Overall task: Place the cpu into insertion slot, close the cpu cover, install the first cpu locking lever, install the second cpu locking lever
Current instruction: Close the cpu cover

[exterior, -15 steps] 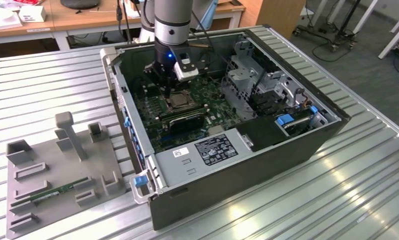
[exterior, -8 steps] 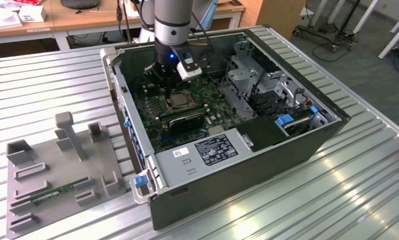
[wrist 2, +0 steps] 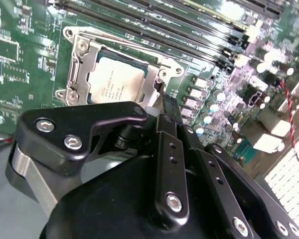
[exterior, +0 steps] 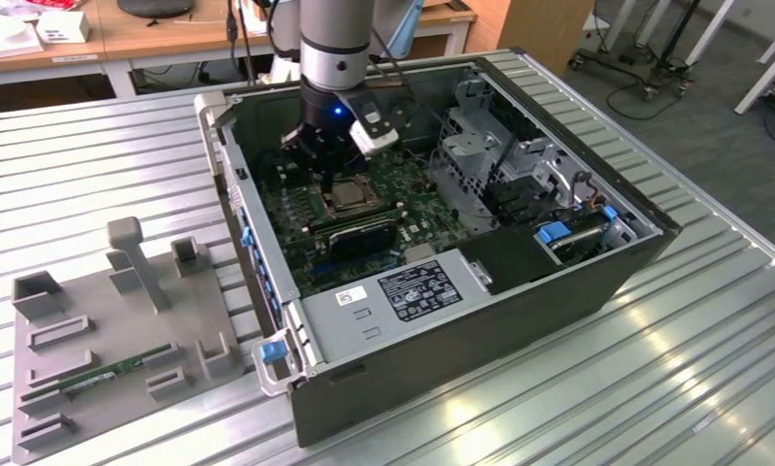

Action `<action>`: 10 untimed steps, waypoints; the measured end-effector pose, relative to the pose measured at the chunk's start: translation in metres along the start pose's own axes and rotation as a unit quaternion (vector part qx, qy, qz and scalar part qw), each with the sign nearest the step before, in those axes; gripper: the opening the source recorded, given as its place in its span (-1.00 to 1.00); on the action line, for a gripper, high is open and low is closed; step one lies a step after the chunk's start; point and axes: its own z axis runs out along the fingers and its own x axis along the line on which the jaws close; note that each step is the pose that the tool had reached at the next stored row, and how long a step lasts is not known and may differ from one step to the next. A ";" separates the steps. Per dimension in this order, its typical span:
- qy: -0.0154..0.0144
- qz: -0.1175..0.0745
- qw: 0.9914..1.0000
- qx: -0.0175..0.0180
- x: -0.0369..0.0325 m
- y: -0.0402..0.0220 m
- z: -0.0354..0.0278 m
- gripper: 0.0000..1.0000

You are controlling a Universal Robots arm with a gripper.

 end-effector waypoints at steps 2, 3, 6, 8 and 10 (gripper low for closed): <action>-0.002 -0.010 1.000 0.000 0.0001 -0.0001 0.0008 -0.79; -0.003 -0.011 1.000 0.000 0.0005 -0.0001 0.0009 -0.79; -0.003 -0.011 1.000 0.000 0.0005 -0.0001 0.0010 -0.79; -0.003 -0.011 1.000 0.000 0.0005 -0.0001 0.0011 -0.79; -0.005 -0.011 1.000 -0.001 0.0011 -0.0002 0.0014 -0.79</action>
